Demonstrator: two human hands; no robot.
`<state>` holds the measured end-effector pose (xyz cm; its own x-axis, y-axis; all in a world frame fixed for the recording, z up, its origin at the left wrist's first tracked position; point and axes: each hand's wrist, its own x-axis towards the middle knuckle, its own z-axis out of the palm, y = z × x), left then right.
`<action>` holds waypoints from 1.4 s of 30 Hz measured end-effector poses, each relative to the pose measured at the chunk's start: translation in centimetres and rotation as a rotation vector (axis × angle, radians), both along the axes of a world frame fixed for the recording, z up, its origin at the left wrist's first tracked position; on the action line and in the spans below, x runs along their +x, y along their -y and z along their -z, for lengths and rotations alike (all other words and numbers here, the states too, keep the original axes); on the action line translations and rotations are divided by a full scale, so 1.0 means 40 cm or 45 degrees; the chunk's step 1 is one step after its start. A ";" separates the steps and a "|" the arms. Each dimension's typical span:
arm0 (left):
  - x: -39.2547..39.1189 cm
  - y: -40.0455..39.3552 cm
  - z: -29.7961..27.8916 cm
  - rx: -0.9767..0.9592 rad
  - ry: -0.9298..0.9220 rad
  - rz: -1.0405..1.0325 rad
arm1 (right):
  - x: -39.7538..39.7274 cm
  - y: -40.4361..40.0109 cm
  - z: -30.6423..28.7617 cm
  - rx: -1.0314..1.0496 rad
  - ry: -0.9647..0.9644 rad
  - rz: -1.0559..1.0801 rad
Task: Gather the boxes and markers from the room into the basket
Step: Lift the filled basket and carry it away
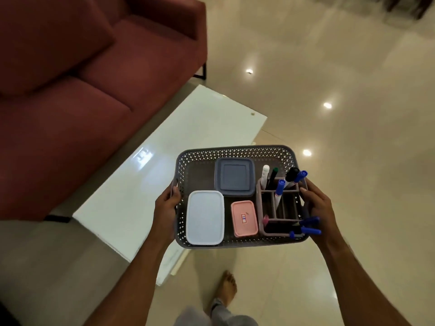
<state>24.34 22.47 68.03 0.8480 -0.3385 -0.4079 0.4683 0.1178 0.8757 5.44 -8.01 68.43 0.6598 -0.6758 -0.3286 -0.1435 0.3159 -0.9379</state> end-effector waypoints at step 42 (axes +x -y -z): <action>-0.467 0.034 0.318 0.188 -0.289 -1.154 | 0.284 0.082 0.289 0.225 -0.162 -1.148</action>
